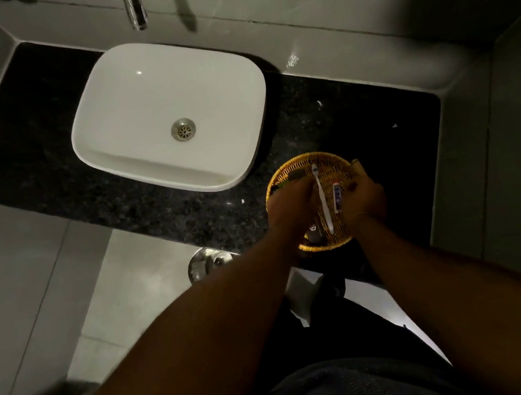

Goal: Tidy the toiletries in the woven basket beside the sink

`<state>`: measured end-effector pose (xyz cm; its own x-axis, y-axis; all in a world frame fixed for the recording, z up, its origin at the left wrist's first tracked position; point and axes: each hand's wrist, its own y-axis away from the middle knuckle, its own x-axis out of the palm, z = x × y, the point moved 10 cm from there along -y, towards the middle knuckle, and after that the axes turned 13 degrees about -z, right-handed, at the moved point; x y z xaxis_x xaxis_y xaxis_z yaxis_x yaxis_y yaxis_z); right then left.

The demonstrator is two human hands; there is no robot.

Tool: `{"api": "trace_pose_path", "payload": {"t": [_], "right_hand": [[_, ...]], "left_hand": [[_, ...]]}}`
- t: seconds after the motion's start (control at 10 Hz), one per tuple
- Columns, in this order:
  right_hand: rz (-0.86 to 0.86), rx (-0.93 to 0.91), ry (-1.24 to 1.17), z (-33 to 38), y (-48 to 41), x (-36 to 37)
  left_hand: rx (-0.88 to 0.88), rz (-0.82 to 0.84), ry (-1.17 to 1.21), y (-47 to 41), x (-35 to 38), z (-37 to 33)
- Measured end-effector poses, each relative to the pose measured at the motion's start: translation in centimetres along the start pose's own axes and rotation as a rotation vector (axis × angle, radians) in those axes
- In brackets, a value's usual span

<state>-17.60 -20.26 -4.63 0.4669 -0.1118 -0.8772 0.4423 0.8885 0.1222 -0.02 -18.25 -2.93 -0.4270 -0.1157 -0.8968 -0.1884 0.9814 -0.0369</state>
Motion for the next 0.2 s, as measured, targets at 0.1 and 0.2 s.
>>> {"api": "trace_pose_path", "payload": {"t": [0.1,0.2], "right_hand": [[0.015,-0.228,0.017,4.3,-0.1,-1.5],[0.048,-0.575,0.166,9.0,0.3,-1.4]], "left_hand": [[0.06,-0.056,-0.153,-0.8,-3.2,0.0],[0.026,-0.118,-0.165,-1.7,-5.1,1.0]]}}
